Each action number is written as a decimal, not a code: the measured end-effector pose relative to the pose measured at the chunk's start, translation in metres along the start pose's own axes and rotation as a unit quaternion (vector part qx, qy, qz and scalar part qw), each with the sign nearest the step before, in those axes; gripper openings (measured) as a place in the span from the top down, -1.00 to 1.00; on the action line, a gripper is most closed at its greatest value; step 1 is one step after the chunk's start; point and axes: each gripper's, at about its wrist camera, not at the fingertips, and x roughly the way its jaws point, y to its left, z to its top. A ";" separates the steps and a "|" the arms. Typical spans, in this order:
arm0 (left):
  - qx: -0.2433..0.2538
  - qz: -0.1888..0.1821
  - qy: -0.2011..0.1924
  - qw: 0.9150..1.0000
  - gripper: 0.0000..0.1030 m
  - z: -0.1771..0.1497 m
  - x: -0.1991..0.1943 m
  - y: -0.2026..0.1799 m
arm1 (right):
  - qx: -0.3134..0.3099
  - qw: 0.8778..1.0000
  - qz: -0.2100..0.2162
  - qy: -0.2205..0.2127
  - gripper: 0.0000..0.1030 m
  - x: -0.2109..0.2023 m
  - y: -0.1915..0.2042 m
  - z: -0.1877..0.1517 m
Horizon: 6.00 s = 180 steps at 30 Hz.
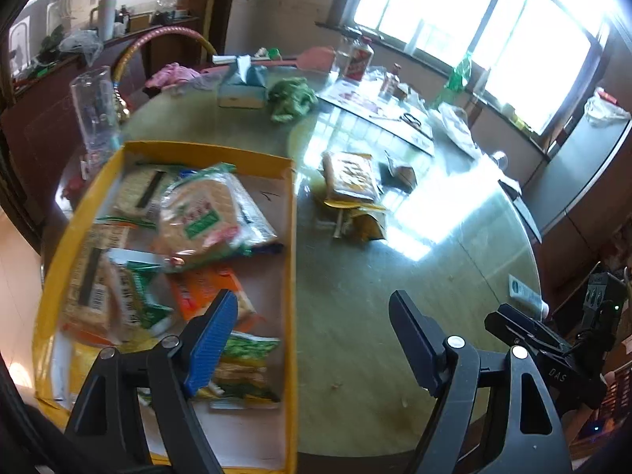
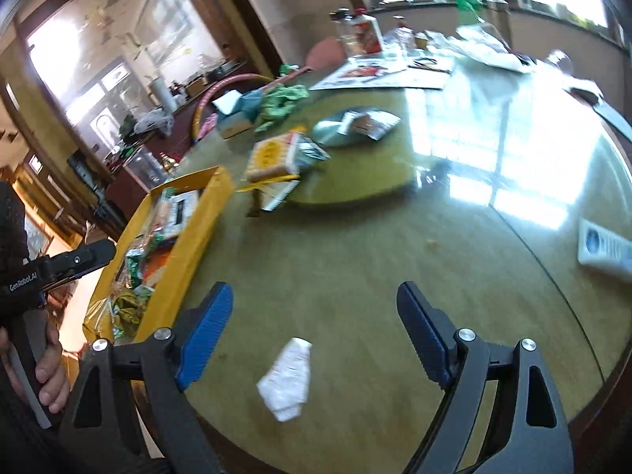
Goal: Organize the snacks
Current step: 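Return to the snack pile and grasp the yellow square cracker pack with the left tool, then grasp the yellow-green triangular bag with the right tool while the left tool holds its pack, then carry the yellow cracker pack and triangular bag over the tray, then open both tools to drop the cracker pack and triangular bag into the tray, then grasp the silver printed sachet with the right tool while the left tool approaches the blue-white bag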
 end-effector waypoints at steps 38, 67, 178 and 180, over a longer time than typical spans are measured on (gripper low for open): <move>0.026 0.078 0.081 0.993 -0.34 0.106 0.160 -0.053 | 0.017 0.999 -0.011 0.040 -0.67 0.054 -0.032 0.008; -0.082 -0.011 -0.024 0.996 -0.33 -0.001 -0.029 0.067 | 0.075 0.983 0.074 0.149 0.25 0.173 0.039 0.091; 0.065 0.043 -0.032 0.996 -0.52 -0.004 0.005 -0.032 | -0.094 0.988 -0.023 0.120 -0.56 0.221 -0.060 0.226; 0.063 0.037 -0.032 0.997 -0.52 -0.004 0.005 -0.030 | -0.095 0.988 -0.004 0.122 -0.56 0.217 -0.057 0.217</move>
